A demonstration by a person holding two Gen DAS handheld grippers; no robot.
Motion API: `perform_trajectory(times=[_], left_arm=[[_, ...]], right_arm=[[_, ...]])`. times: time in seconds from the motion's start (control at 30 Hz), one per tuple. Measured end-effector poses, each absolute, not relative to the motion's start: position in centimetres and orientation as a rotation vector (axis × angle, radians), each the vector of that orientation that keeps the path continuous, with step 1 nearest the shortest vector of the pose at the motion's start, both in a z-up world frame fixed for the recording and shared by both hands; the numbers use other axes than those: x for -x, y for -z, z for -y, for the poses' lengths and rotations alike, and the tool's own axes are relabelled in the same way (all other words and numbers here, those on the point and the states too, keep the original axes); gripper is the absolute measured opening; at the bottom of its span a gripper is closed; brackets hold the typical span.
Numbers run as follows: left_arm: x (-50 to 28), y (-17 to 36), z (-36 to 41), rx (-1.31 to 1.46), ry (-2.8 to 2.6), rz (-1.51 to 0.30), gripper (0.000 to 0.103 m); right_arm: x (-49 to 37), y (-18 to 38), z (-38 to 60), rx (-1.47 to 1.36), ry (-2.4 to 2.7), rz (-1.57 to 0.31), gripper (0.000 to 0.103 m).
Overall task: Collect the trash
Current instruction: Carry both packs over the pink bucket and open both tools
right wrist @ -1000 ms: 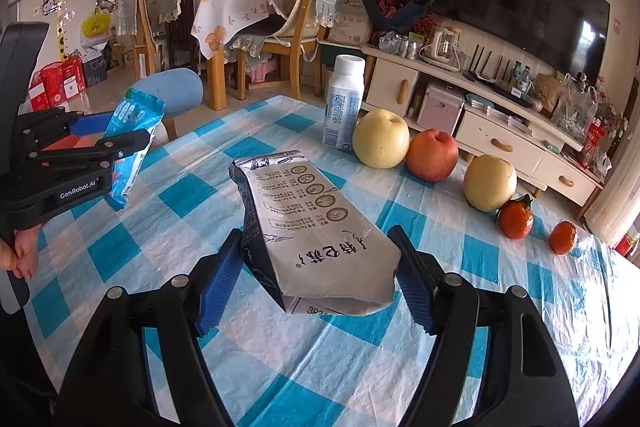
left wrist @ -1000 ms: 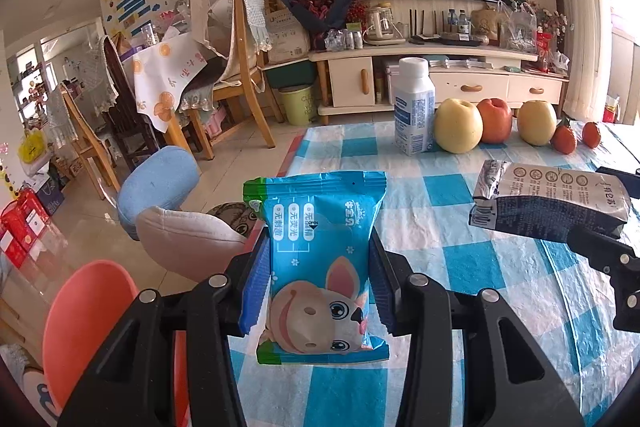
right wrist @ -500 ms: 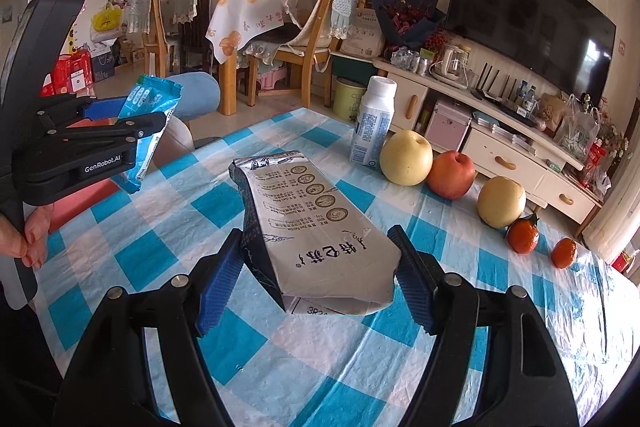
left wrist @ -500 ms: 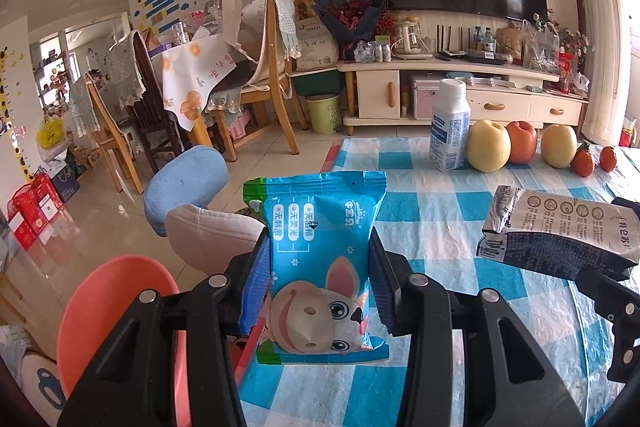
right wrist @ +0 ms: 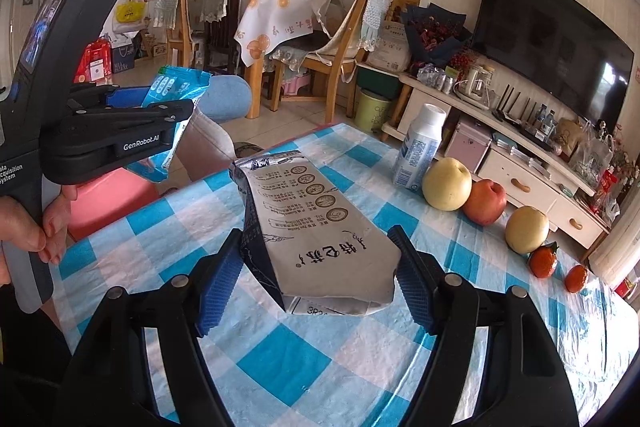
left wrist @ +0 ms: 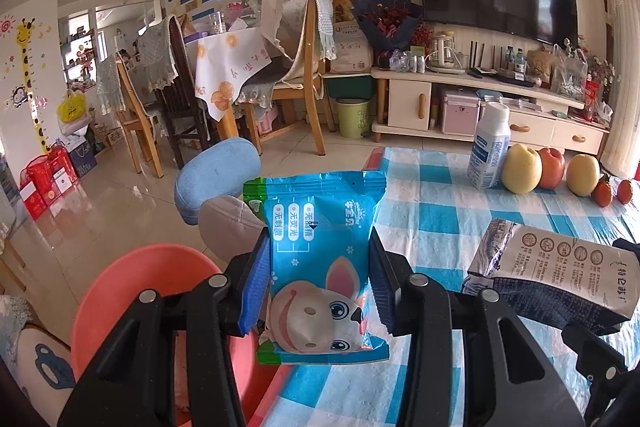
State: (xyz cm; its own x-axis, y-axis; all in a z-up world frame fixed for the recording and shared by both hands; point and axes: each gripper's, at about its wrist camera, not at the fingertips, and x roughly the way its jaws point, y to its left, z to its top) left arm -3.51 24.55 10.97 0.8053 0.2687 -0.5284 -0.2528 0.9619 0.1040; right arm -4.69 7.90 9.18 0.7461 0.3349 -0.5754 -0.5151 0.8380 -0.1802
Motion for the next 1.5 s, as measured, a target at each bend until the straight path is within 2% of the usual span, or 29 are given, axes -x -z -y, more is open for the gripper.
perform_trajectory(times=[0.87,1.5], left_arm=[[6.2,-12.0,-34.4,0.154,-0.463,-0.566,0.046],[7.9,-10.8,-41.4,0.27,-0.601,-0.606,0.047]], right_arm=[[6.4,-10.8,-19.2,0.458,-0.642,-0.504,0.073],[6.5,-9.1,-27.8,0.576,-0.767,-0.518,0.073]])
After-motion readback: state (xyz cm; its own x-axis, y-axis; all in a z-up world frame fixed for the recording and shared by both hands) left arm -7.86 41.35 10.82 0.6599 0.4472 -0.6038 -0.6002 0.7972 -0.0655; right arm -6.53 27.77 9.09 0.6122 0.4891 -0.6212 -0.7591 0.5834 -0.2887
